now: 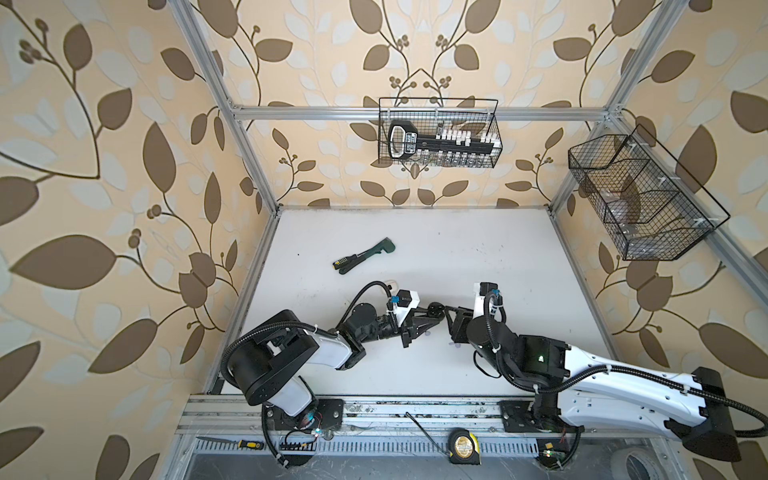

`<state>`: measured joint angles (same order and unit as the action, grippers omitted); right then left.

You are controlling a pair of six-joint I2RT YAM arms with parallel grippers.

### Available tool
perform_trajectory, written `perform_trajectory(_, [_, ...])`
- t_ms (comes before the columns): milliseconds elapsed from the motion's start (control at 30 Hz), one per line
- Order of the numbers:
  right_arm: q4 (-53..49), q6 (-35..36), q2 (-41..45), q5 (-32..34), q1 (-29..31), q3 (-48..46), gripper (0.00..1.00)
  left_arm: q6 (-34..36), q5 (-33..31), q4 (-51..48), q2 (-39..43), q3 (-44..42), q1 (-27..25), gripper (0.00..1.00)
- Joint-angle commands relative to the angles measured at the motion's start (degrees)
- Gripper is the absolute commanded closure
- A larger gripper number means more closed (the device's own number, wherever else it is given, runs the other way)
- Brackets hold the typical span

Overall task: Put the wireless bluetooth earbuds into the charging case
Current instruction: 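Move the right gripper back over the loose lilac earbuds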

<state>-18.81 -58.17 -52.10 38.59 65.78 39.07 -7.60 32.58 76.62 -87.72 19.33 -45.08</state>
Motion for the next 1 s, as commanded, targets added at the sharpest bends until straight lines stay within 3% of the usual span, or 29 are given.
perform_trajectory(0, [-5.5,-0.1,3.1,2.5,-0.4,-1.2,0.52,1.5,0.4,5.0,2.1,-0.2,-0.4,1.00])
perform_trajectory(233, [-14.3,2.3,7.0,0.2,-4.5,-3.0,0.42,1.8,0.4,5.0,2.4,-0.3,-0.4,1.00])
perform_trajectory(433, [-12.2,6.6,4.6,-7.8,-7.7,-7.8,0.37,2.1,0.2,5.0,2.5,-0.4,-0.4,1.00])
perform_trajectory(667, [-3.7,10.5,-5.9,-20.0,-11.2,-10.9,0.39,2.3,0.3,5.0,2.6,-0.5,-0.4,1.00])
perform_trajectory(833, [-1.2,10.9,-13.0,-22.4,-11.2,-10.7,0.44,2.3,0.3,4.9,2.7,-0.6,-0.4,1.00])
perform_trajectory(967, [-2.7,9.5,-15.6,-19.5,-10.1,-10.6,0.49,2.5,0.3,5.0,2.9,-0.8,-0.4,1.00])
